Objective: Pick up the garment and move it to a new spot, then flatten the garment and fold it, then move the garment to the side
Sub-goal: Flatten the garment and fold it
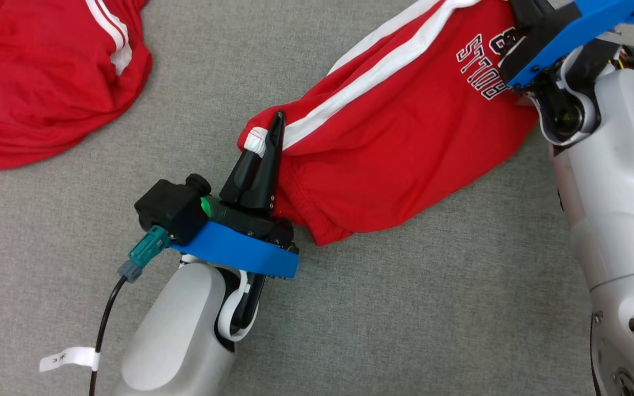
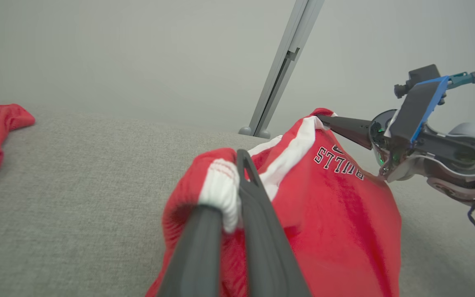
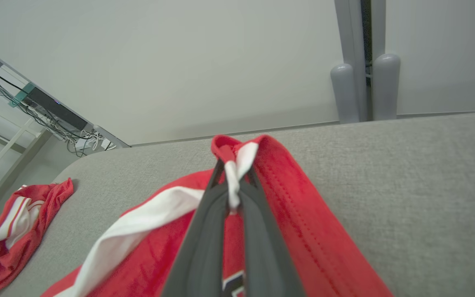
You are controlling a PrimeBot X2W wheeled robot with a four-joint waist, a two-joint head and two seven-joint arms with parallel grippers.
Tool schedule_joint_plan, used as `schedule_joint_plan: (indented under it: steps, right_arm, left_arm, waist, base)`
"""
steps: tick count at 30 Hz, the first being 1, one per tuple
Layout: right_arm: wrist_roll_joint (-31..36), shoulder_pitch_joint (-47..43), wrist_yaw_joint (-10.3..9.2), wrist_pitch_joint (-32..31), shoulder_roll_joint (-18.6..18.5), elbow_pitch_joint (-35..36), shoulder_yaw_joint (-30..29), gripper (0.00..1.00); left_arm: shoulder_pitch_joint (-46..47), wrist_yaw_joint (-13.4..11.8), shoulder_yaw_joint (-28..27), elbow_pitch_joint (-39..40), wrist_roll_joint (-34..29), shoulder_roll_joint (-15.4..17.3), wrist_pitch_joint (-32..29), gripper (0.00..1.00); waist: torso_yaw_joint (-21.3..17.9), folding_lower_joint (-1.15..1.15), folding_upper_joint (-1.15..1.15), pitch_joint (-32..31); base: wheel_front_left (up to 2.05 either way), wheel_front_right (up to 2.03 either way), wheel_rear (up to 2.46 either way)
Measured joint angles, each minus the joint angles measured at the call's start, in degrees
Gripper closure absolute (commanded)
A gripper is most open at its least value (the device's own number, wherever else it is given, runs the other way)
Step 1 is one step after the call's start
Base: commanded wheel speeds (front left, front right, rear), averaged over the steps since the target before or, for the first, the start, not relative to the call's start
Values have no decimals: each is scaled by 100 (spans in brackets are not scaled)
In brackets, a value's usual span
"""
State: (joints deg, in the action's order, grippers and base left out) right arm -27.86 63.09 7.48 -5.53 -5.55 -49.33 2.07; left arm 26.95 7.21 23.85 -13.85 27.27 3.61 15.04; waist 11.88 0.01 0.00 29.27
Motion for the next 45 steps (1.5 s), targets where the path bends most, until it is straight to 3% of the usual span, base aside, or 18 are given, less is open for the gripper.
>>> schedule_joint_plan:
  steps: [3,4,5,6,7,16,26,34,45]
  right_arm:
    - [114,202,1,113,23,-419,73,100]
    - [132,251,0,175,26,-542,81,69]
    - [165,297,0,243,33,-649,101,0]
    - [178,353,1,281,42,-750,132,0]
    - [191,400,1,332,47,-836,160,0]
    - [103,394,1,715,-68,-1084,771,0]
    - [-285,-209,1,920,-737,-896,1517,0]
    - [-553,-514,1,949,-1123,-946,1785,0]
    - [-494,-606,1,973,-1323,-1232,2199,0]
  left_arm:
    - [61,0,10,-102,-4,-23,2,100]
    - [80,0,13,-135,-4,-29,2,100]
    - [105,0,7,-179,-4,-35,2,75]
    - [135,0,0,-242,-4,-37,2,34]
    - [145,0,-11,-287,-5,-42,2,0]
    - [34,0,-92,-347,-113,-64,2,0]
    - [-640,0,-341,-103,-501,76,2,0]
    - [-958,0,-1087,320,-768,121,2,0]
    - [-1178,-64,-2111,948,-1193,-41,2,0]
  waist:
    - [36,0,0,79]
    - [47,0,0,96]
    - [55,0,0,110]
    - [57,0,0,121]
    - [56,0,0,127]
    - [69,-1,0,-61]
    - [21,-2,0,-501]
    - [6,-2,0,-652]
    - [105,-2,0,-614]
  base:
    - [0,0,0]
    - [0,0,0]
    - [0,0,0]
    - [0,0,0]
    - [0,0,0]
    - [0,0,0]
    - [0,0,0]
    - [0,0,0]
    - [0,0,0]
